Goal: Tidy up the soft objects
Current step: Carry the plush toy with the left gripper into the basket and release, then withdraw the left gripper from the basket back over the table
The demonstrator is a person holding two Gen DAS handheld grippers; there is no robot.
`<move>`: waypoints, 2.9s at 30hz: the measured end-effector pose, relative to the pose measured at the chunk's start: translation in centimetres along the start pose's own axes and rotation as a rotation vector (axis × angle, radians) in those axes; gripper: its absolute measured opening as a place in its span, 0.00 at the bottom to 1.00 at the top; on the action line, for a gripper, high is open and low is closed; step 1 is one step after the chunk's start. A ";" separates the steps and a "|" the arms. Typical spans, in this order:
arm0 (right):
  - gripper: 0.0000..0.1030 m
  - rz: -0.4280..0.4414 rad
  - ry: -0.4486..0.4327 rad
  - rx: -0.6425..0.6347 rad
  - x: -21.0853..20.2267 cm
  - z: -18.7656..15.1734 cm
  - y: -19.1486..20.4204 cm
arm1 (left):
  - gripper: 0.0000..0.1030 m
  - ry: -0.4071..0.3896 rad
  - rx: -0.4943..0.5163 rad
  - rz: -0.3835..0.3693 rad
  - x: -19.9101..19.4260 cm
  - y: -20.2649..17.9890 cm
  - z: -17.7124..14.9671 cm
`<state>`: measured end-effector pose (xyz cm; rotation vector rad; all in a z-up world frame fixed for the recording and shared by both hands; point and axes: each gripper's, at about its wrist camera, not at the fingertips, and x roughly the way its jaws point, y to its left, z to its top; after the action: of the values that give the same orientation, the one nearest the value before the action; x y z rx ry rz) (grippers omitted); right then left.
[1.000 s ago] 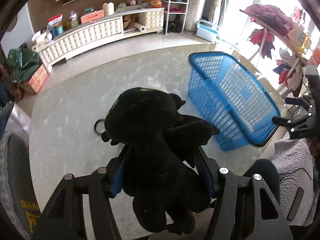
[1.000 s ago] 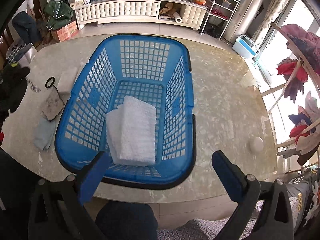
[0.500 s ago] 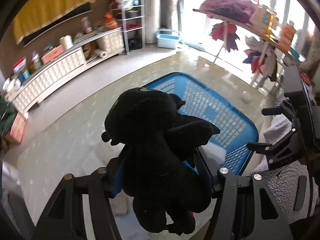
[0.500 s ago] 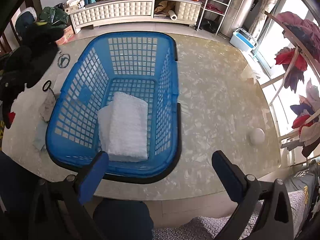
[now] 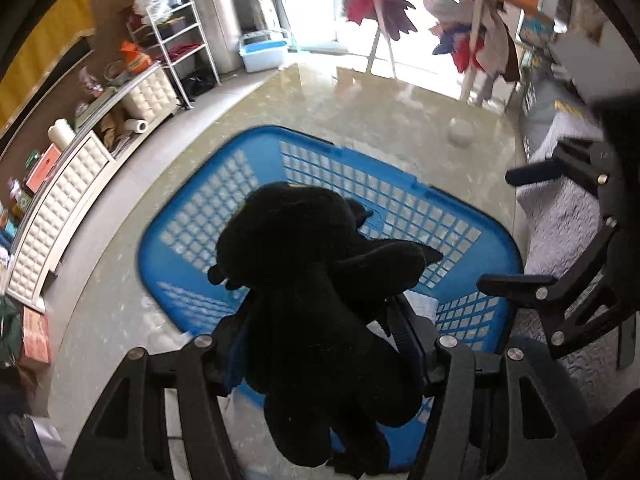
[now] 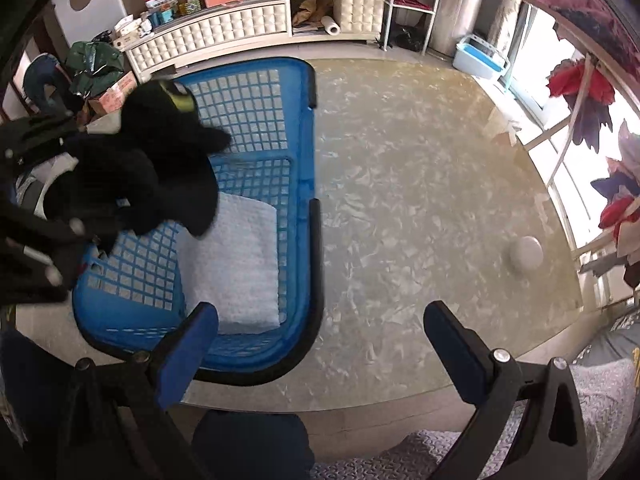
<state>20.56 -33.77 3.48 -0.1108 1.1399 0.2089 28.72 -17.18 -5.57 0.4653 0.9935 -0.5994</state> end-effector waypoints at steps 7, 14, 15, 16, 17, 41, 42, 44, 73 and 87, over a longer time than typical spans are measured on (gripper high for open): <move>1.00 0.005 0.005 0.019 0.5 -0.3 -0.3 | 0.58 0.051 0.021 -0.045 2.8 -1.2 0.0; 1.00 0.004 0.020 0.034 0.7 0.1 -0.5 | 0.58 0.090 0.017 -0.044 4.7 -1.5 0.0; 1.00 0.002 0.018 0.035 0.5 0.1 -0.6 | 0.58 0.099 0.019 -0.047 5.0 -1.7 0.1; 1.00 -0.002 0.016 0.037 0.3 0.1 -0.6 | 0.58 0.105 0.027 -0.045 5.2 -1.9 0.0; 1.00 -0.005 0.013 0.036 0.2 0.1 -0.6 | 0.58 0.109 0.039 -0.041 5.3 -2.2 0.0; 1.00 -0.043 -0.103 0.041 -5.3 -1.5 3.3 | 0.81 -0.092 -0.118 -0.018 -6.0 -0.1 -2.3; 1.00 -0.037 -0.113 0.038 -5.7 -1.6 3.9 | 0.81 -0.098 -0.144 -0.017 -6.7 0.2 -2.9; 1.00 -0.030 -0.132 0.030 -6.2 -1.7 5.1 | 0.81 -0.114 -0.187 0.012 -8.1 0.6 -4.0; 1.00 0.134 -0.109 -0.252 0.2 0.0 24.0 | 1.00 -0.031 -0.494 0.275 -15.1 8.0 -25.7; 1.00 0.133 -0.004 -0.380 8.7 1.7 29.9 | 1.00 0.044 -0.638 0.230 -10.5 13.3 -30.7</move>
<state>18.94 -3.38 -3.22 -0.3711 1.0937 0.5433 13.73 14.29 -9.62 0.0213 1.0924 -0.0484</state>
